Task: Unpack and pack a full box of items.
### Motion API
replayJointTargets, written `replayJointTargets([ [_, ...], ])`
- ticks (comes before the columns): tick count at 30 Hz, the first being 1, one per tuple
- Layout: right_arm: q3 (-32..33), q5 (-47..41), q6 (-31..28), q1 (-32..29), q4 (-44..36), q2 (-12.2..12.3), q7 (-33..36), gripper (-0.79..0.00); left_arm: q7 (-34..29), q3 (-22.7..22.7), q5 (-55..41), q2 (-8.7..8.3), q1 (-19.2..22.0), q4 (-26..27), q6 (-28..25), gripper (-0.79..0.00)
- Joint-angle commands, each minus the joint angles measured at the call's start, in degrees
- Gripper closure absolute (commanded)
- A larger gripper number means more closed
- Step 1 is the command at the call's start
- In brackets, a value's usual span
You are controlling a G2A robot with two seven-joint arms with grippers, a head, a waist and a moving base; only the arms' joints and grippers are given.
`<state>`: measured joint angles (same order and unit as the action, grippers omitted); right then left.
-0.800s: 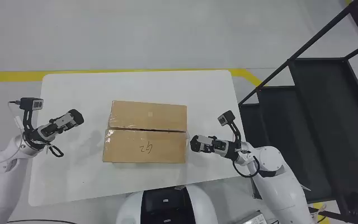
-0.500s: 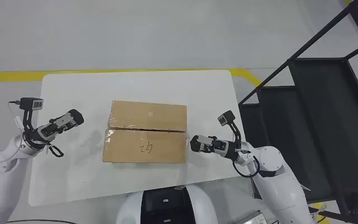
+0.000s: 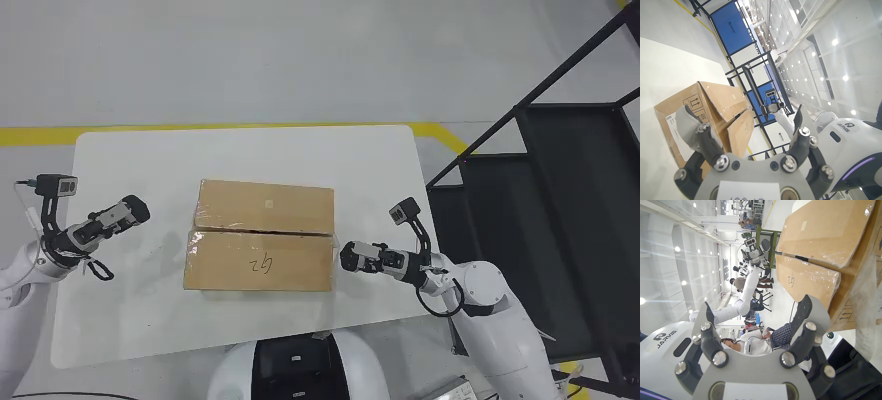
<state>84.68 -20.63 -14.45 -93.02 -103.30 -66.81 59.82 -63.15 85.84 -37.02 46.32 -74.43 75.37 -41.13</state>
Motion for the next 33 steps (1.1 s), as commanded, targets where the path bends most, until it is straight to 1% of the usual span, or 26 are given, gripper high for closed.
replayJointTargets([
  [1, 0.0, 0.0, 0.0, 0.0, 0.0, 0.0, 0.0, -0.785, 0.0, 0.0, 0.0, 0.00, 0.0, 0.0, 0.0, -0.784],
  [2, 0.0, 0.3, 0.0, 0.1, -0.1, 0.0, -0.7, -0.785, 0.0, 0.0, 0.0, 0.00, 0.0, 0.0, 0.0, -0.785],
  [4, -0.7, 0.8, 1.1, 0.7, 0.4, 0.1, -0.7, -0.785, 0.5, -0.2, 0.4, 0.09, -0.2, 1.7, 0.6, -0.785],
  [7, -1.3, 4.0, 1.9, 2.1, 2.0, 0.2, -1.4, -0.785, -0.4, -0.4, 2.9, 0.04, -0.1, 3.6, 0.4, -0.785],
  [10, -2.3, 6.7, 1.5, 2.7, 3.6, 0.3, -2.8, -0.785, -1.2, -1.8, 3.7, -0.10, -0.1, 6.3, 1.2, -0.785],
  [15, -4.3, 9.5, -0.7, 3.2, 5.2, 0.3, -5.1, -0.785, -1.3, -3.9, 4.1, -0.78, -0.1, 7.9, 1.3, -0.785],
  [20, -6.2, 11.7, -3.0, 4.5, 6.5, 0.2, -7.2, -0.785, -0.4, -5.7, 4.2, -1.74, 0.2, 7.9, 0.4, -0.785],
  [25, -7.8, 12.6, -2.8, 6.0, 7.2, 0.2, -8.1, -0.785, 1.2, -7.3, 3.5, -2.71, 0.0, 7.9, -1.2, -0.785],
  [30, -9.2, 12.5, -2.9, 7.1, 7.9, 0.2, -8.2, -0.785, 1.3, -7.4, 3.4, -2.77, -0.1, 7.9, -1.3, -0.785],
  [33, -9.5, 9.7, -3.6, 7.3, 7.7, 0.2, -7.5, -0.785, 1.3, -7.4, 3.4, -2.77, -0.1, 7.9, -1.3, -0.785],
])
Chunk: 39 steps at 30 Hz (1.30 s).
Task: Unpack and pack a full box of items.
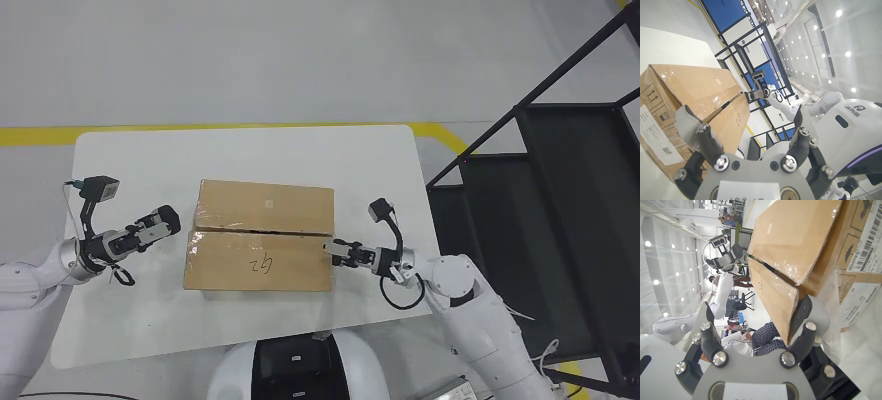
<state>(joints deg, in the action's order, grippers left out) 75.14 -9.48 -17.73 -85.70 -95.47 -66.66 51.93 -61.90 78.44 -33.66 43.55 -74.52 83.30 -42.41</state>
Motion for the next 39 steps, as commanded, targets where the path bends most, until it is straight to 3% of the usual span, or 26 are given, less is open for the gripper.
replayJointTargets([
  [1, 0.2, -2.9, -0.7, -0.1, -0.2, 0.1, 1.0, -0.785, 0.0, 0.0, 0.0, 0.00, 0.0, 0.0, 0.0, -0.785],
  [12, 2.6, -15.1, -1.9, -2.4, -4.2, 1.1, 12.0, -0.785, 0.0, 0.0, 0.0, 0.00, 0.0, 0.0, 0.0, -0.785],
  [17, 0.4, -11.5, 1.0, -5.5, -9.7, 1.7, 15.9, -0.785, 0.0, 0.0, 0.0, 0.00, 0.0, 0.0, 0.0, -0.785],
  [28, -9.0, 0.6, 4.1, -7.6, -12.0, 1.7, 13.0, -0.785, -0.6, -1.4, 2.8, 0.24, -1.5, 3.6, 3.2, -0.785],
  [39, -11.0, 2.1, 4.9, -7.8, -13.9, 2.3, 12.2, -0.785, 0.0, -4.7, 3.9, 1.27, 0.1, 1.4, 6.6, -0.785],
])
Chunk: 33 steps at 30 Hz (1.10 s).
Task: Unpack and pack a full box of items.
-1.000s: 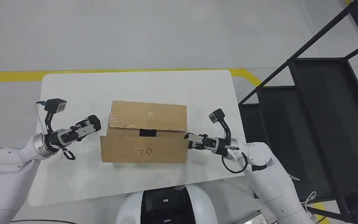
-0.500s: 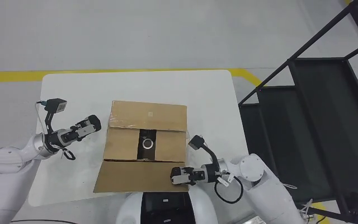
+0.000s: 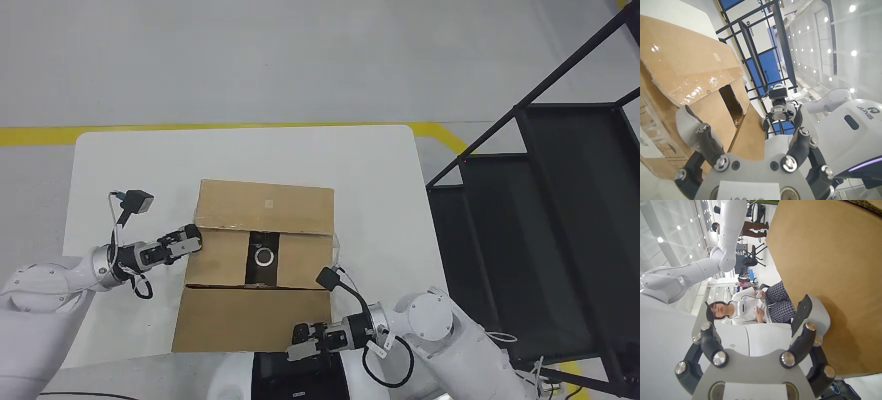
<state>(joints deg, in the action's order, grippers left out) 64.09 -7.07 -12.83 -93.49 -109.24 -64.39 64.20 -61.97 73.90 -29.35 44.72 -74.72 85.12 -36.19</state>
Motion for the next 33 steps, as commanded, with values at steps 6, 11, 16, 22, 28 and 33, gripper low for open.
replayJointTargets([
  [6, 0.1, -0.8, 0.2, 0.1, -0.3, 0.5, -0.7, -0.785, -0.9, -1.5, -1.2, 0.65, 2.5, -2.3, 3.9, -0.785],
  [11, 0.0, -1.2, 0.0, -0.4, -0.8, 0.9, -0.3, -0.785, -4.6, -0.7, -2.7, 0.50, 1.6, -0.9, 3.0, -0.785],
  [16, -0.5, -1.1, 0.1, -0.1, -0.7, 1.1, -0.4, -0.785, -8.1, 0.3, -5.3, 0.27, 0.0, -0.4, 4.2, -0.785],
  [22, -1.3, -1.3, 0.0, 0.4, -0.6, 1.4, -1.1, -0.785, -5.4, -1.1, -4.3, 0.87, 1.3, -3.0, 7.6, -0.785],
  [28, -1.0, -2.1, -0.4, 0.4, -0.2, 1.8, -1.7, -0.785, -3.5, -3.7, -5.8, 2.09, 5.0, -4.5, 8.8, -0.785],
  [33, -0.6, -2.5, -0.7, 0.1, -0.4, 2.1, -1.8, -0.785, -2.0, -5.3, -6.6, 3.18, 9.4, -5.2, 8.6, -0.785],
])
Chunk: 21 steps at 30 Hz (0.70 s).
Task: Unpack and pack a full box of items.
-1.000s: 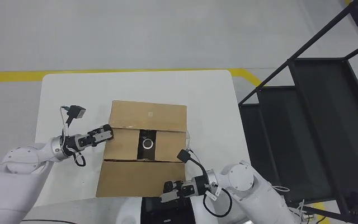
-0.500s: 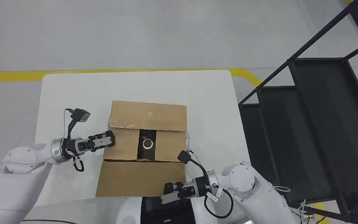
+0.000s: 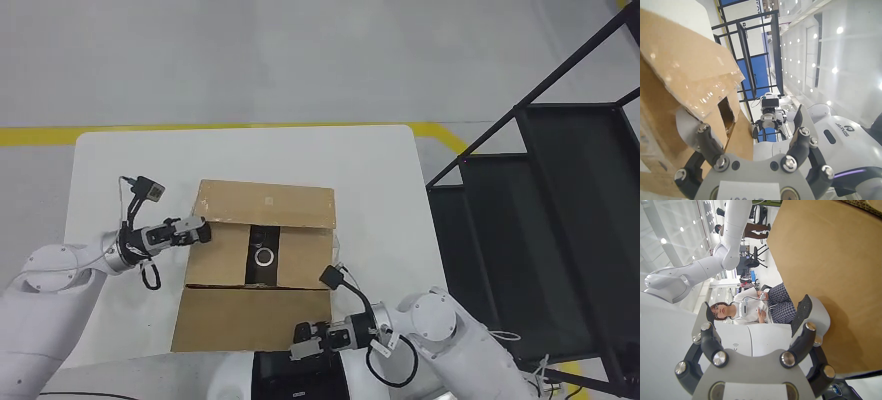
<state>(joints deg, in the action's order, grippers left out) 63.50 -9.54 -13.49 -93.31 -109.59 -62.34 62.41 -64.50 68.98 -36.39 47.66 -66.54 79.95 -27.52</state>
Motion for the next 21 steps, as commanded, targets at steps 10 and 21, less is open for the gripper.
replayJointTargets([
  [10, -2.4, 7.4, 1.3, -0.2, -1.0, 0.6, -1.5, -0.785, 4.4, -7.5, 4.4, 3.56, 14.8, -5.9, 3.7, -0.785],
  [21, -7.1, 16.9, 3.4, 1.5, 0.9, 0.2, -9.8, -0.785, 11.6, -13.3, 9.6, 6.68, 23.6, -13.6, 7.5, -0.785],
])
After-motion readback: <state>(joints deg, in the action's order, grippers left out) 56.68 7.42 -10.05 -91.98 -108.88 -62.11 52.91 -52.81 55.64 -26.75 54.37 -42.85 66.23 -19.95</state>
